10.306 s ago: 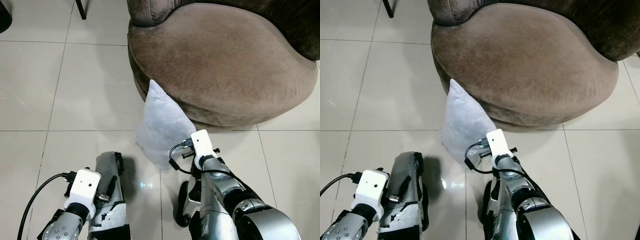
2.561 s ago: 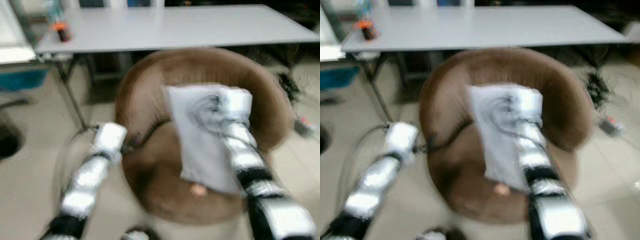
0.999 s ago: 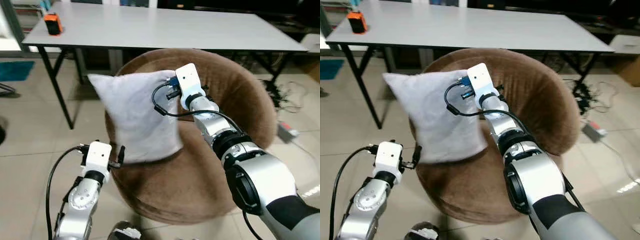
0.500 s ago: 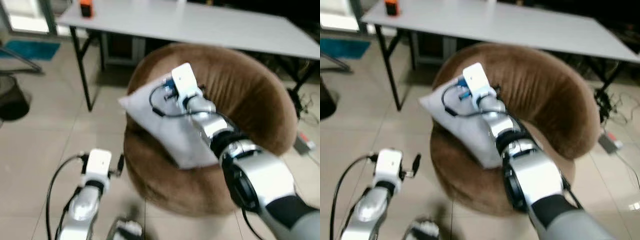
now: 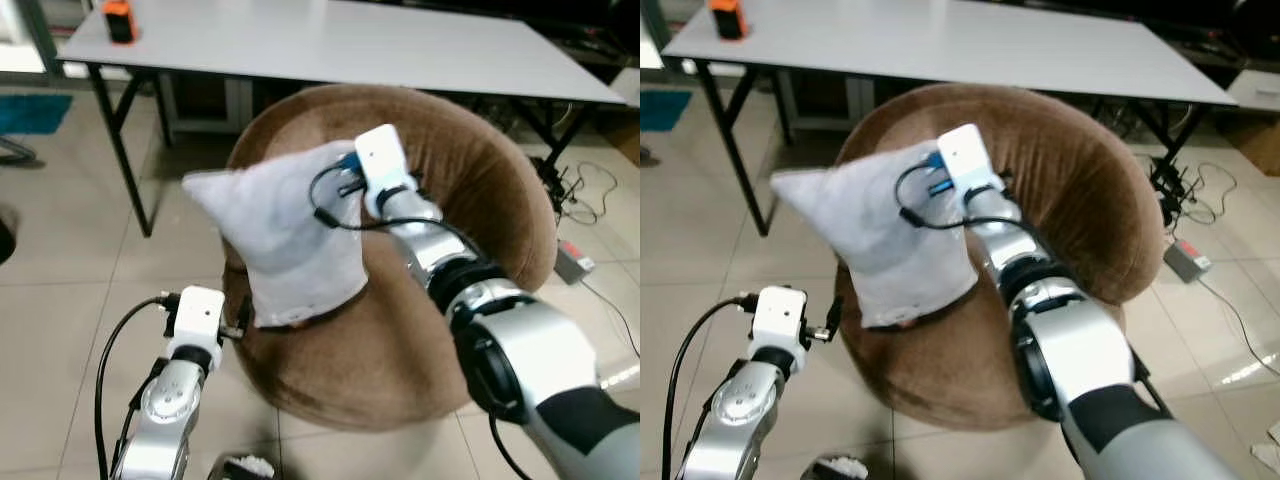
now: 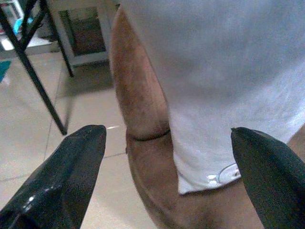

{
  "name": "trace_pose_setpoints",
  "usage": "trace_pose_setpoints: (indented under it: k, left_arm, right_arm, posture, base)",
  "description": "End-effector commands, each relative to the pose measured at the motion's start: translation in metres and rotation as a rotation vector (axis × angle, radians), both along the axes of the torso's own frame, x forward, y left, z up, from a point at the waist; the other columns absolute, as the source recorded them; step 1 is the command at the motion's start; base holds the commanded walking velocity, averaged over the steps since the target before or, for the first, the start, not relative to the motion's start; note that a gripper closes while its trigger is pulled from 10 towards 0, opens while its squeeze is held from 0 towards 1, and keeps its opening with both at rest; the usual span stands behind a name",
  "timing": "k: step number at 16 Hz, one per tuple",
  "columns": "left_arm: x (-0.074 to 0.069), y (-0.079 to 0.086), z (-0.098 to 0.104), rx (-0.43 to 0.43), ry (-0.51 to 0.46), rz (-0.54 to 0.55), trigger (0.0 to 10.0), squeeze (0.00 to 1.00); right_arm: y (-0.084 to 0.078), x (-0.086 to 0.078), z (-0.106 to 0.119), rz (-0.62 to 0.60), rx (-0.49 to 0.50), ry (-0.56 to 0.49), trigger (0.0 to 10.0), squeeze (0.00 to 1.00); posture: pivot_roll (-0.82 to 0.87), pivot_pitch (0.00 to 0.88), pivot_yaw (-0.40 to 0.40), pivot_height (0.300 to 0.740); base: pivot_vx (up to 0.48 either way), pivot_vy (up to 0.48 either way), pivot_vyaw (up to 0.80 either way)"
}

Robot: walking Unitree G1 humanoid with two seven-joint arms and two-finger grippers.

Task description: Move the pillow to the sofa from floor

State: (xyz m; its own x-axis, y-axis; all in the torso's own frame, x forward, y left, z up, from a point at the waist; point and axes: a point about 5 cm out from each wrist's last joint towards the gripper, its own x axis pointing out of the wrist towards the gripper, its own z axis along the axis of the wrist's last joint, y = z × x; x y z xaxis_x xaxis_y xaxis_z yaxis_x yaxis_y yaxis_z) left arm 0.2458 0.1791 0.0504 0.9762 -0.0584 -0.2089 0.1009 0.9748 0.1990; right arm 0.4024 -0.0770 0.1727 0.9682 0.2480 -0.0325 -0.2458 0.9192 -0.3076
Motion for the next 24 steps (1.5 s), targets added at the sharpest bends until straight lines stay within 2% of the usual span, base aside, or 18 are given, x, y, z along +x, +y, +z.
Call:
trace_pose_setpoints:
  k: [1, 3, 9, 10, 15, 16, 17, 18, 20, 22, 24]
  left_arm:
    - [0.002, -0.004, -0.001, -0.007, 0.008, -0.024, 10.0, 0.00]
    - [0.006, -0.005, 0.002, -0.010, 0.001, -0.035, 10.0, 0.00]
    - [0.012, -0.008, 0.005, 0.017, -0.010, -0.076, 10.0, 0.00]
    - [0.012, -0.006, 0.004, 0.042, -0.001, -0.075, 10.0, 0.00]
    - [0.009, -0.004, 0.004, 0.032, -0.003, -0.067, 10.0, 0.00]
    - [0.009, -0.004, 0.004, 0.036, -0.002, -0.068, 10.0, 0.00]
    - [0.008, -0.003, 0.003, 0.037, 0.002, -0.064, 10.0, 0.00]
    - [0.007, -0.003, 0.003, 0.039, 0.003, -0.064, 10.0, 0.00]
    - [0.004, -0.004, 0.003, 0.012, 0.002, -0.068, 10.0, 0.00]
    - [-0.001, -0.014, 0.010, -0.044, -0.018, -0.150, 10.0, 0.00]
    - [-0.010, -0.016, 0.007, -0.040, -0.001, -0.159, 10.0, 0.00]
  right_arm:
    - [-0.011, 0.008, 0.024, -0.056, 0.038, -0.071, 10.0, 0.00]
    - [-0.015, 0.011, 0.033, -0.070, 0.044, -0.091, 10.0, 0.00]
    - [-0.022, 0.012, 0.034, -0.107, 0.045, -0.087, 10.0, 0.00]
    - [-0.025, 0.013, 0.034, -0.122, 0.040, -0.081, 10.0, 0.00]
    - [-0.024, 0.012, 0.028, -0.122, 0.021, -0.062, 10.0, 0.00]
    - [-0.023, 0.011, 0.027, -0.120, 0.019, -0.060, 9.3, 0.00]
    - [-0.021, 0.011, 0.025, -0.110, 0.002, -0.049, 10.0, 0.00]
    - [-0.019, 0.011, 0.025, -0.101, -0.007, -0.046, 0.0, 0.00]
    - [-0.015, 0.011, 0.025, -0.080, -0.019, -0.043, 0.0, 0.00]
    - [-0.011, 0.011, 0.026, -0.064, -0.028, -0.039, 0.0, 0.00]
    - [-0.007, 0.009, 0.022, -0.050, -0.042, -0.022, 0.0, 0.00]
  posture:
    - [0.30, 0.027, -0.115, 0.740]
    - [0.30, 0.020, -0.109, 0.740]
    - [0.29, 0.018, -0.092, 0.740]
    - [0.29, 0.022, -0.090, 0.740]
    - [0.30, 0.031, -0.092, 0.740]
    - [0.30, 0.032, -0.092, 0.740]
    - [0.30, 0.036, -0.093, 0.740]
    - [0.30, 0.039, -0.096, 0.740]
    - [0.31, 0.043, -0.099, 0.740]
    - [0.33, 0.047, -0.106, 0.740]
    - [0.34, 0.053, -0.113, 0.740]
  base:
    - [0.469, 0.000, 0.00]
    - [0.471, 0.000, 0.00]
    - [0.477, 0.000, 0.00]
    - [0.000, 0.000, 0.00]
    - [0.000, 0.000, 0.00]
    - [0.000, 0.000, 0.00]
    - [0.000, 0.000, 0.00]
    - [0.000, 0.000, 0.00]
    - [0.000, 0.000, 0.00]
    - [0.000, 0.000, 0.00]
    - [0.000, 0.000, 0.00]
